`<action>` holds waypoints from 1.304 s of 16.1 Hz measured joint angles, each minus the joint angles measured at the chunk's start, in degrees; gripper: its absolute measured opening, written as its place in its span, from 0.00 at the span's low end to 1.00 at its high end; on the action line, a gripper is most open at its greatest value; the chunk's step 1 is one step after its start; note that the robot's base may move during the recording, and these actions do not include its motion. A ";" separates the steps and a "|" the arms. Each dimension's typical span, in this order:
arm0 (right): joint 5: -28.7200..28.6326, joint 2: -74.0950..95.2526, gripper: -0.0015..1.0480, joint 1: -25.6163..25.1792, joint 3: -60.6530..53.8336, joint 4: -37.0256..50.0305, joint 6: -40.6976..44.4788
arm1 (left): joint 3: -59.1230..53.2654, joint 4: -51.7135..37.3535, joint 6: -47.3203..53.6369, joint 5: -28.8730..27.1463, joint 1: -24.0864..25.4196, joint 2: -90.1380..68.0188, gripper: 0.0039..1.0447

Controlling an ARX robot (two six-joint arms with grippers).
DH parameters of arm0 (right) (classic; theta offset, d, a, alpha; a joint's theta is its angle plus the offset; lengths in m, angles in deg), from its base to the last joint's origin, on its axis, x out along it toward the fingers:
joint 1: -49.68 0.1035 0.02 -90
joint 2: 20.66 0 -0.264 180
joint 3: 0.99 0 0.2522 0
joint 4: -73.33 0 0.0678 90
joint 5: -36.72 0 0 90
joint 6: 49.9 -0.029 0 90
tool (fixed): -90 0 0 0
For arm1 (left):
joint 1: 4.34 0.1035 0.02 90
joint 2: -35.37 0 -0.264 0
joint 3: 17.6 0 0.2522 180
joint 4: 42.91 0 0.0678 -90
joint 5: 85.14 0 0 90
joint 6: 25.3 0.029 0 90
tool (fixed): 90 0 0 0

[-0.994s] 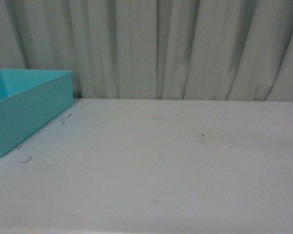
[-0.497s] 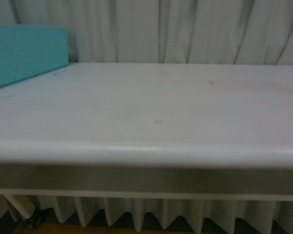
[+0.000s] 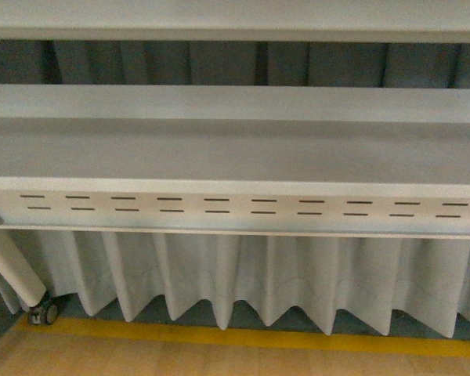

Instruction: Wind up and store yellow beetle toy

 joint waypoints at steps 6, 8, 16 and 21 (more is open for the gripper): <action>-0.02 0.02 0.94 0.00 0.00 0.11 0.00 | 0.00 -0.09 -0.02 -0.09 0.00 0.00 0.94; -0.02 0.02 0.94 0.00 0.00 0.11 0.00 | 0.00 -0.09 0.00 -0.09 0.00 0.00 0.94; -0.02 0.02 0.94 0.00 0.00 0.13 0.00 | 0.00 -0.11 0.00 -0.09 0.00 0.00 0.94; -0.02 0.02 0.94 0.00 0.00 0.13 0.00 | 0.00 -0.11 0.00 -0.09 0.00 0.00 0.94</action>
